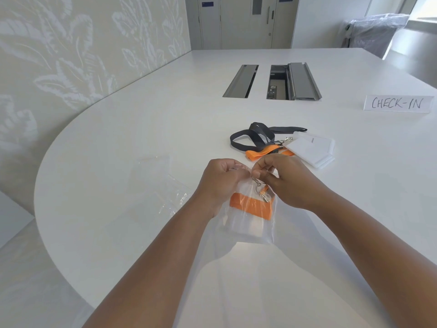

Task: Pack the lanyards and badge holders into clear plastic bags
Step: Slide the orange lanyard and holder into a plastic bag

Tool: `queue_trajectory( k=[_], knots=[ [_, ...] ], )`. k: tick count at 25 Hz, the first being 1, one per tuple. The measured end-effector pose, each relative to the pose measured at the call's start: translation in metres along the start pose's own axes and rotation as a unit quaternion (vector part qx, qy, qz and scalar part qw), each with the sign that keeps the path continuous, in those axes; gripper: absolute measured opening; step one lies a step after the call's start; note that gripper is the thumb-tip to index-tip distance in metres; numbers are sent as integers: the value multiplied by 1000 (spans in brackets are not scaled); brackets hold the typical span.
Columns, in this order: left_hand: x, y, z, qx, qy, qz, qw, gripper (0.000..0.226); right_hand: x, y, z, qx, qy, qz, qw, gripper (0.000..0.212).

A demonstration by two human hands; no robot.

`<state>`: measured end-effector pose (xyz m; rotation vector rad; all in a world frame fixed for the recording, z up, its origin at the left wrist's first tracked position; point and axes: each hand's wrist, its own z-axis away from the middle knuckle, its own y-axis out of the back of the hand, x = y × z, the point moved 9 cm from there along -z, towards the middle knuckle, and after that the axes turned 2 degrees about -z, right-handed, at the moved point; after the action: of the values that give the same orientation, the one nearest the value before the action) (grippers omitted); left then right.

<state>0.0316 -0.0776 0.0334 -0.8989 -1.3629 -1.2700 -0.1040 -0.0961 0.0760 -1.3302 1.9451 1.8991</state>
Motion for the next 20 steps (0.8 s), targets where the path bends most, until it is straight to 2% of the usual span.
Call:
queue_trajectory(
  k=[4,7,11,15,18,20],
  knots=[
    [-1,-5,2,-19,0,-20,1000,3,4,0,1,-33,-39,14,999,15],
    [0,-6,6,-2,6,-36,999,5,4,-3,0,-59,-34,118,991,9],
    [-3,-5,7,45,13,-67,997,6,-6,-8,5,-73,15,232,970,21],
    [-6,-3,7,58,27,-36,997,12,-22,-9,9,-33,71,332,940,24],
    [-8,2,7,41,45,31,998,4,-18,-8,4,-19,69,316,946,23],
    [-9,11,5,61,35,50,996,11,-6,-6,3,-23,38,225,973,30]
  ],
)
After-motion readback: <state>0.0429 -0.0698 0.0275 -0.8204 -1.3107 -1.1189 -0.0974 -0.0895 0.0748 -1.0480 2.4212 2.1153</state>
